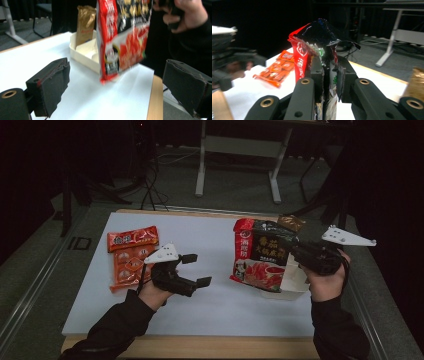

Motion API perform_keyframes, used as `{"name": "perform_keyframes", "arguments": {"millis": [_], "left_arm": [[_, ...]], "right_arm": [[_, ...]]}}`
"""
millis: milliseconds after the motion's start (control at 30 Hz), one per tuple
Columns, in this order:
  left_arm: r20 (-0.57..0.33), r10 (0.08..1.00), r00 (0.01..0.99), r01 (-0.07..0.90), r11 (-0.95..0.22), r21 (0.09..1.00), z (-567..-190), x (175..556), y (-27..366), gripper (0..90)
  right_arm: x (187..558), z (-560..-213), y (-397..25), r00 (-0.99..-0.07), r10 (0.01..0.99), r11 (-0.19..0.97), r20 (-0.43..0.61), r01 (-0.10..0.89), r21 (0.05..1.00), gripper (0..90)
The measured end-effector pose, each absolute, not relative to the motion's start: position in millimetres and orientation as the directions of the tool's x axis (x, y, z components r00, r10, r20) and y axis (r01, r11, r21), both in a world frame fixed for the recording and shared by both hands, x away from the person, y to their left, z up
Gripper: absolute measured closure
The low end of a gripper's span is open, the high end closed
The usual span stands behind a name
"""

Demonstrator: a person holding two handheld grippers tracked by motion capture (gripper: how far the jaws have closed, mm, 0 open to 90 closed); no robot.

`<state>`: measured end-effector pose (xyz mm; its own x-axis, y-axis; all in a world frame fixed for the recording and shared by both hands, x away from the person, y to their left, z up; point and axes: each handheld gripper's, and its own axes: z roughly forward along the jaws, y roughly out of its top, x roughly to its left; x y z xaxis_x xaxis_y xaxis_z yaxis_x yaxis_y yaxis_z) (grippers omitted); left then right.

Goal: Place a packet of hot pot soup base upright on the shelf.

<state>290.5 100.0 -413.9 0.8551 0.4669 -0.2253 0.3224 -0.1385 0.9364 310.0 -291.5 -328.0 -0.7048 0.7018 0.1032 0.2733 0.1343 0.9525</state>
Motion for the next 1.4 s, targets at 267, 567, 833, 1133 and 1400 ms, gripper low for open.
{"name": "perform_keyframes", "arguments": {"millis": [267,567,833,1133,1400], "left_arm": [[-0.204,0.484,0.851,0.318,-0.166,0.933,-429.9,273.6,109.4,7.4],[-0.226,0.502,0.835,0.346,-0.159,0.925,-457.4,260.0,121.8,7.4],[-0.226,0.53,0.817,0.367,-0.176,0.913,-478.2,249.9,131.0,7.4],[-0.239,0.53,0.814,0.39,-0.193,0.9,-493.0,241.2,132.1,7.4],[-0.257,0.533,0.806,0.407,-0.184,0.895,-503.9,232.9,135.0,7.4]], "right_arm": [[321.1,-319.0,-311.5,-0.658,0.746,0.112,0.098,0.269,0.956,77.9],[332.2,-311.0,-331.0,-0.612,0.786,0.103,0.084,0.265,0.959,77.9],[344.1,-307.4,-347.2,-0.563,0.824,0.11,0.056,0.257,0.96,78.0],[357.4,-317.2,-361.9,-0.521,0.852,0.106,0.045,0.257,0.961,77.8],[375.8,-329.9,-378.2,-0.522,0.849,0.073,0.079,0.263,0.962,77.7]]}}
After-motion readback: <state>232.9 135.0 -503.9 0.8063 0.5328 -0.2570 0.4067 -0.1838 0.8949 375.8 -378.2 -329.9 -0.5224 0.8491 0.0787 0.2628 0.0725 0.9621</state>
